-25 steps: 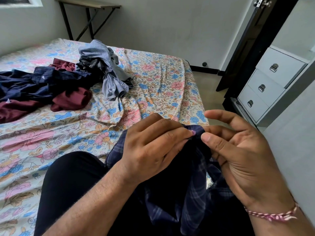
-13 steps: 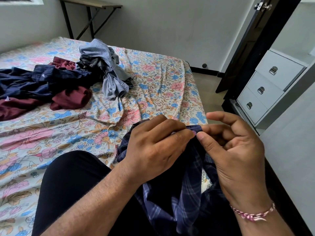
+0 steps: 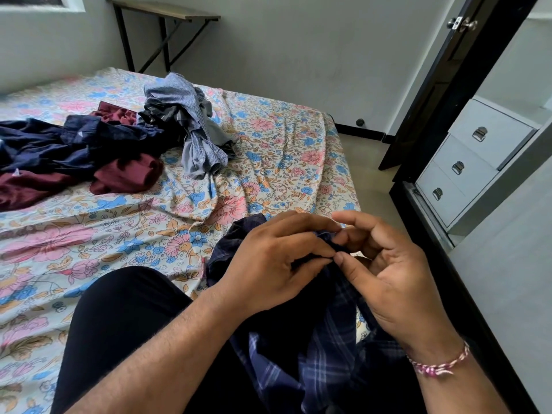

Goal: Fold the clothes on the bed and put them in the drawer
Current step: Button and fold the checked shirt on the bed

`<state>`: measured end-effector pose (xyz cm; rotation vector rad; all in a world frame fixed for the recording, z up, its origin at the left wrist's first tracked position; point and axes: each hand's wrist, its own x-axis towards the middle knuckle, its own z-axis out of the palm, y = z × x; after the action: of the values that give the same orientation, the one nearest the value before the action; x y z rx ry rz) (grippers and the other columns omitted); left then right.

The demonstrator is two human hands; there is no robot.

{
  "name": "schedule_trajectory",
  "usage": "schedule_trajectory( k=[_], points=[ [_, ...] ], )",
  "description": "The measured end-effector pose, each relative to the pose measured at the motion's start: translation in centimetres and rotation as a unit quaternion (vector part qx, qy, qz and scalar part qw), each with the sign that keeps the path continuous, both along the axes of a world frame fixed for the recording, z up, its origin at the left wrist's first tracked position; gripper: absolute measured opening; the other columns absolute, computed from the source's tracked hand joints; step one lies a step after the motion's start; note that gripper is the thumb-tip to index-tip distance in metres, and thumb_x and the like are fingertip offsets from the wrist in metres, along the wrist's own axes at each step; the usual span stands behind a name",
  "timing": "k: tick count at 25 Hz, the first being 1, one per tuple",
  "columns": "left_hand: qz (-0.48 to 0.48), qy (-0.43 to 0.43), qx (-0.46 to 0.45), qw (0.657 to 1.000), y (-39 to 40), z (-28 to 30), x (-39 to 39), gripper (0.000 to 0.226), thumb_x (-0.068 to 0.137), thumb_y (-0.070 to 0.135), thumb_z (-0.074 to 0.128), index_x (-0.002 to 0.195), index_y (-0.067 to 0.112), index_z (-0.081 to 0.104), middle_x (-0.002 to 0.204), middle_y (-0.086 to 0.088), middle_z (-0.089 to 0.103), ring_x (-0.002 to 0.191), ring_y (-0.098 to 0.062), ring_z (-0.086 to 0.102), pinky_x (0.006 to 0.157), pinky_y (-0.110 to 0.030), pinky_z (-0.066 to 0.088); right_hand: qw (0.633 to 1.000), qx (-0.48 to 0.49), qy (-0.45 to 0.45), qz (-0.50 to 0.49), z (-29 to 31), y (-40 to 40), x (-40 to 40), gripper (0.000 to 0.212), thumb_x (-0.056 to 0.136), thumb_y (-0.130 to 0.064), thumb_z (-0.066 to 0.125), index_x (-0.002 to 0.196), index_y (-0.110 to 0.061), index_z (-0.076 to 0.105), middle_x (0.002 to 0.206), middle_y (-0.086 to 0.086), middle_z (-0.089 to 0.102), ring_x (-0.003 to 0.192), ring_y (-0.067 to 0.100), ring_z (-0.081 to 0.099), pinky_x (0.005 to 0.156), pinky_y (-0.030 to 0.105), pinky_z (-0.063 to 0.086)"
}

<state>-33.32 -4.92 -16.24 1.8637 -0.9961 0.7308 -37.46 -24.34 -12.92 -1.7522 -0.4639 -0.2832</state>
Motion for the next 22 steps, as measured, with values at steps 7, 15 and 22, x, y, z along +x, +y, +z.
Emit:
schedule_trajectory(
  k=[7,15,22],
  points=[
    [-0.054,0.257,-0.113,0.958,-0.9,-0.6,-0.5,0.025,0.086,0.009,0.085,0.107,0.014,0.072,0.096,0.007,0.073,0.087,-0.016,0.070,0.081,-0.031,0.057,1.000,0.005,-0.001,-0.013,-0.5,-0.6,0.5,0.055,0.085,0.012,0.072,0.128,-0.022,0.067,0.097,0.004,0.074,0.098,0.019,0.072,0.092,0.028,0.057],
    [0.010,0.343,-0.062,0.937,-0.7,-0.3,0.3,0.007,0.087,0.017,0.085,0.088,0.019,0.078,0.082,0.011,0.076,0.076,-0.001,0.069,0.073,-0.019,0.053,0.991,-0.039,-0.031,-0.127,-2.6,0.8,0.3,0.058,0.084,0.007,0.078,0.126,-0.033,0.069,0.096,-0.008,0.075,0.093,0.012,0.074,0.091,0.029,0.060],
    [-0.077,0.461,-0.048,0.883,0.2,-0.5,1.0,0.012,0.086,0.013,0.085,0.090,0.007,0.075,0.079,-0.006,0.072,0.073,-0.014,0.063,0.073,-0.031,0.050,0.992,-0.078,-0.026,-0.091,-3.0,0.6,0.3,0.057,0.085,0.009,0.076,0.127,-0.028,0.068,0.095,-0.007,0.073,0.096,0.018,0.073,0.091,0.035,0.059]
  ],
)
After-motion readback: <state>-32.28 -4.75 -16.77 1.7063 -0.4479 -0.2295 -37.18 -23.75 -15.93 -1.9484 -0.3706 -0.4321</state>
